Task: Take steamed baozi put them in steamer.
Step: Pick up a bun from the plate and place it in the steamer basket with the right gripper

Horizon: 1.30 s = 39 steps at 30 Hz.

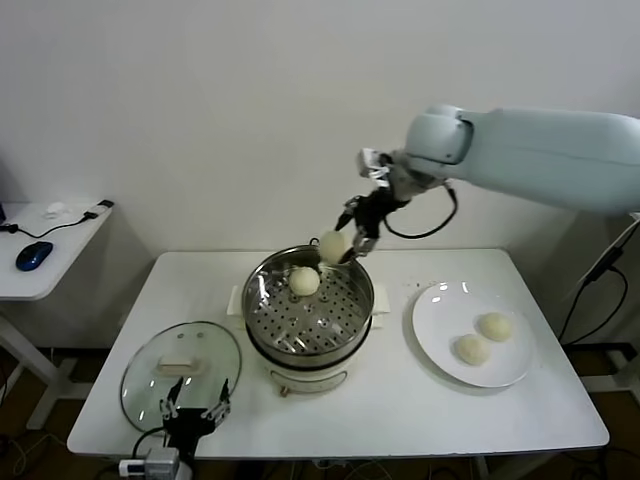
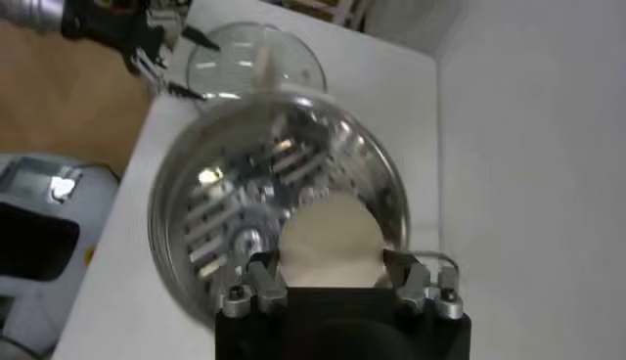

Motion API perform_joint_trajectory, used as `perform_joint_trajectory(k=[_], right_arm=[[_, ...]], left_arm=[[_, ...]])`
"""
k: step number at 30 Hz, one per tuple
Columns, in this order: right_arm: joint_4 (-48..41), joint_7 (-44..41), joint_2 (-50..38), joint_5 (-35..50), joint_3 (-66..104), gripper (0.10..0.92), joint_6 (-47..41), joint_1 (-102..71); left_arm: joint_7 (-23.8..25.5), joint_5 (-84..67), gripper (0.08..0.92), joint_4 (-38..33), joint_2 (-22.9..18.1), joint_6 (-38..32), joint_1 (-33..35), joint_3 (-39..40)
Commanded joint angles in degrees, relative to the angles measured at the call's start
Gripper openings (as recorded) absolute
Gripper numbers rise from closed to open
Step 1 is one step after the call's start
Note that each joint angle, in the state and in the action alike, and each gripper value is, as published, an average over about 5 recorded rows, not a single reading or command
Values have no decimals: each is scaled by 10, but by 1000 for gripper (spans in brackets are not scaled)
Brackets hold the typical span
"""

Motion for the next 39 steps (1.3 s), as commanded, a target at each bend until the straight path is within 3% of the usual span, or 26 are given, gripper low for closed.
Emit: perform_joint_trajectory(k=[1,20,27,33,39], right_arm=[[-7,63,118,71,8,714,-48,-50],[-152,93,170,-26,6,715,-55,-200],[-147,81,162,-36,18,806,-31,-191],[-105,25,99,-53,24,822,13,-128],[-38,-94,-56,-75,-39,823,71,-5]], left_arm=[[0,-1,823,-1,0,2,0,1],[1,-7,823,14,1,4,-11,2],[1,-7,823,14,1,4,-11,2],[1,-7,823,9,0,4,-8,2],[1,-8,823,2,1,5,-4,1]])
